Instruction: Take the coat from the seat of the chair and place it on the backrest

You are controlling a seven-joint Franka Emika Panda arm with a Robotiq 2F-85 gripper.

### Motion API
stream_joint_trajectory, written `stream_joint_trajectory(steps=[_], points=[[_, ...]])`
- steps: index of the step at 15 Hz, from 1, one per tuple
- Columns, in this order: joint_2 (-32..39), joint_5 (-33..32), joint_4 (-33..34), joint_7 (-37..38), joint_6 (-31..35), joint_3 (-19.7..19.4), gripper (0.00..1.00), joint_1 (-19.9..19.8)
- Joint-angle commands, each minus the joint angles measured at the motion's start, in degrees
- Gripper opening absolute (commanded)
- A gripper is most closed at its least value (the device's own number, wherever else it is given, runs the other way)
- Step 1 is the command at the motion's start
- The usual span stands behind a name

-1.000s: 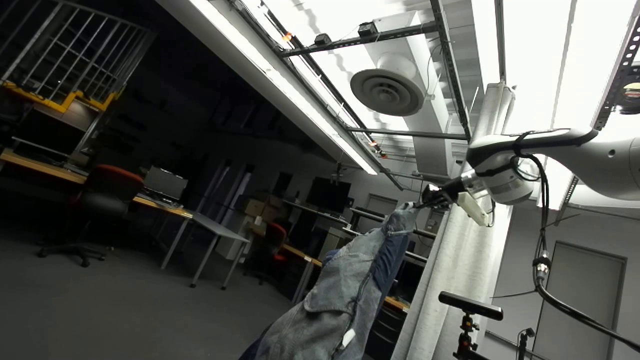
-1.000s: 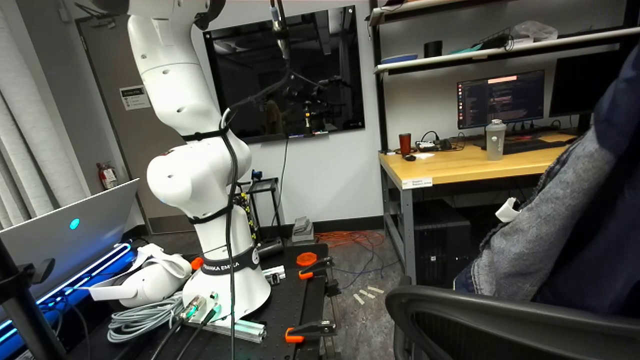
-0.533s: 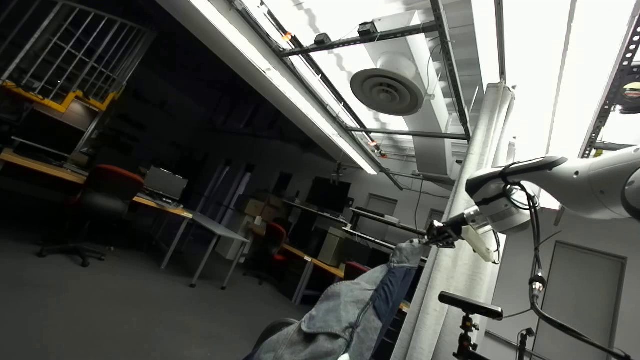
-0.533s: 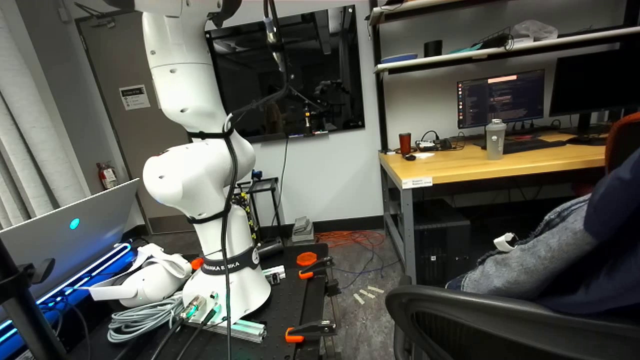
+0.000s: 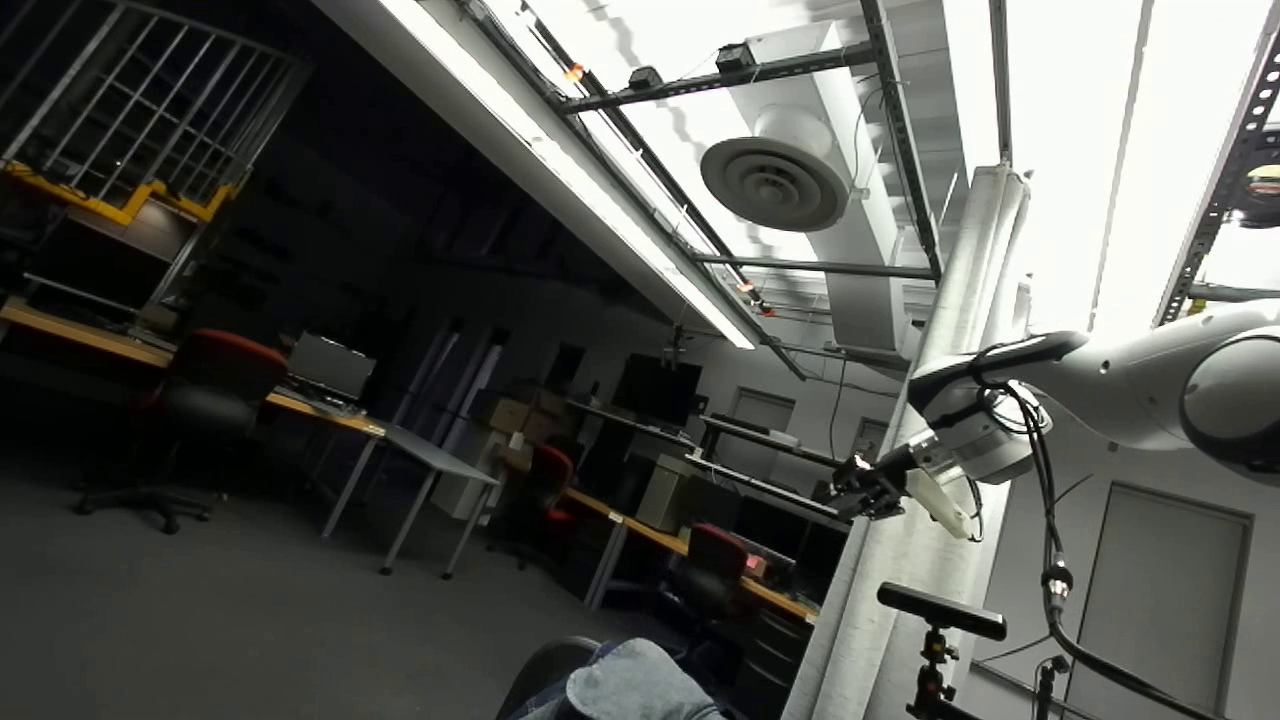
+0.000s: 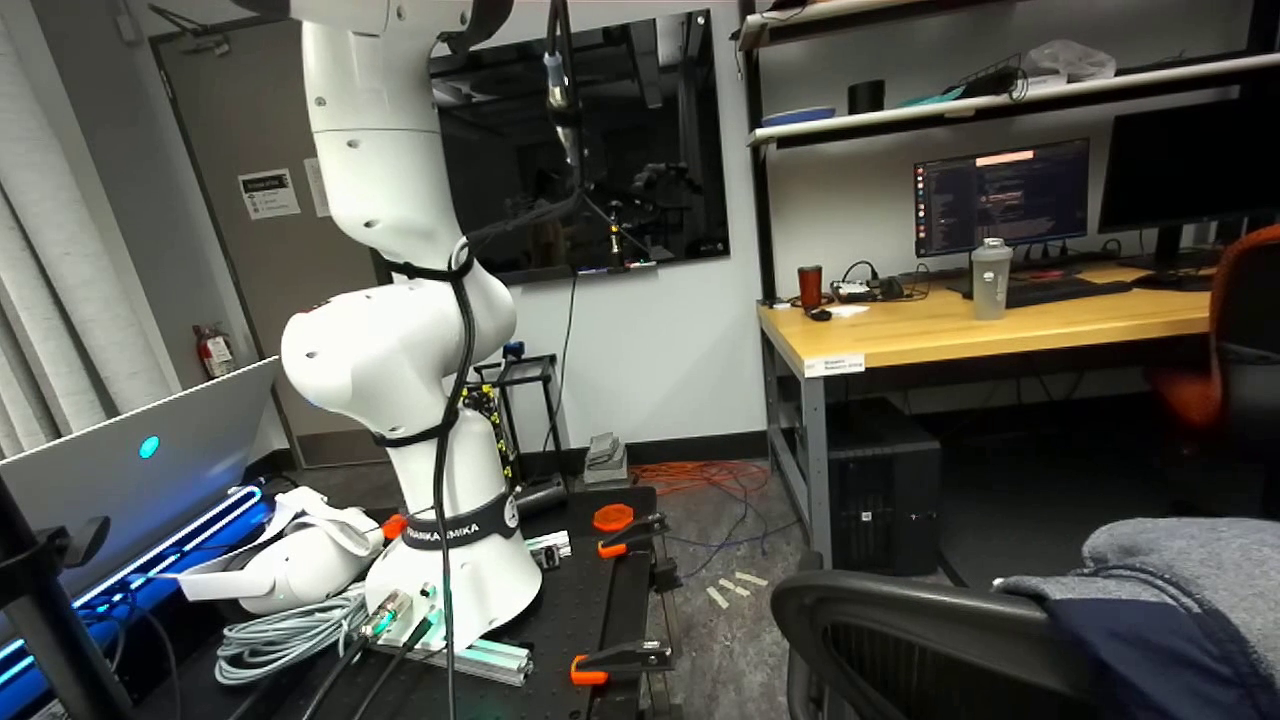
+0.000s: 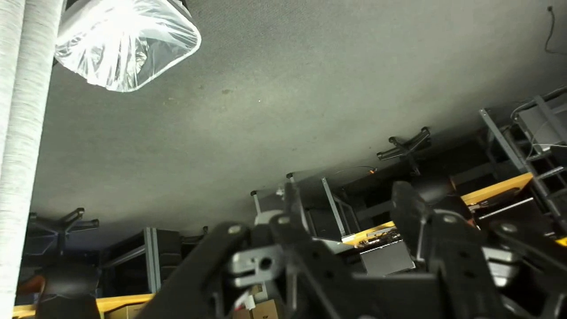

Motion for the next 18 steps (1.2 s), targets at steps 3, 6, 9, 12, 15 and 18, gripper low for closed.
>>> stream_joint_trajectory(steps=[3, 6, 9, 12, 15, 18], points=[[1.22, -2.26, 2.60, -0.06, -2.35, 3.51, 0.99, -2.16], [-0.27, -4.80, 0.65, -1.19, -1.61, 5.19, 1.00, -1.19], [-1.97, -8.09, -1.99, -2.80, -1.05, 7.54, 1.00, 0.07], [-4.54, -9.88, -7.18, -6.20, 0.85, 10.31, 1.00, 2.10], [-7.46, -9.80, -14.34, -10.61, 3.14, 12.64, 1.00, 4.74], [-10.31, -9.11, -22.29, -14.73, 4.58, 14.29, 1.00, 7.79]])
